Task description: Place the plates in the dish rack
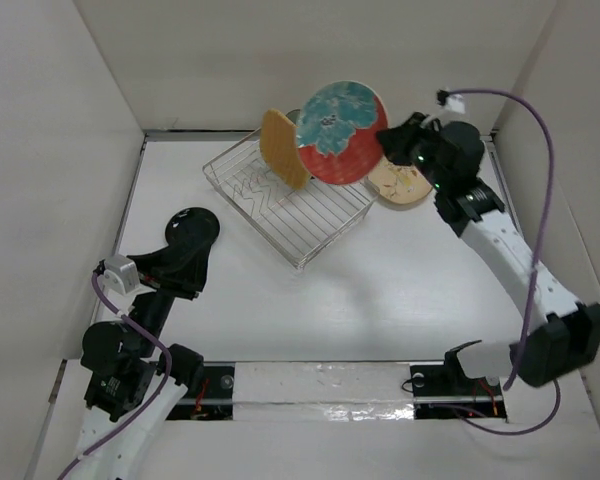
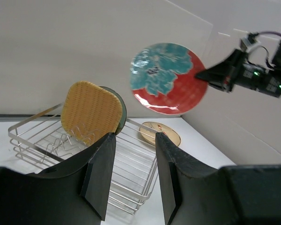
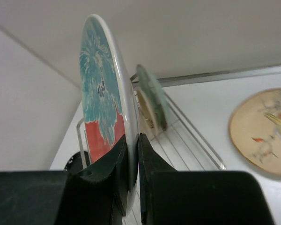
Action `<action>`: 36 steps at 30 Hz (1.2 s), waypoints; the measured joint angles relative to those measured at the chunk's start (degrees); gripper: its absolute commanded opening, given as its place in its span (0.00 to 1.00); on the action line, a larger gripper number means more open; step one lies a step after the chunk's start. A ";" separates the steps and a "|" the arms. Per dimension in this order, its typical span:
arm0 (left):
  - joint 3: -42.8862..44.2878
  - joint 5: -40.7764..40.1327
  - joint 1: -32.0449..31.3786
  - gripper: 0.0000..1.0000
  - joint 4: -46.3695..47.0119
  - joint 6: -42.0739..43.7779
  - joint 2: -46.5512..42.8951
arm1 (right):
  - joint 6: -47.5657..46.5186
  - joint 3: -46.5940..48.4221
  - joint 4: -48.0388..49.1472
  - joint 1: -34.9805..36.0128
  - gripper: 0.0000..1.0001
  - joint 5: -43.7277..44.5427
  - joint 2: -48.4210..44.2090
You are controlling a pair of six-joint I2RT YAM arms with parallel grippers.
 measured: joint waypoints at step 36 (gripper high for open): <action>0.00 -0.63 -0.04 0.36 -0.39 0.26 1.18 | -49.29 53.37 -0.72 30.58 0.00 35.32 59.78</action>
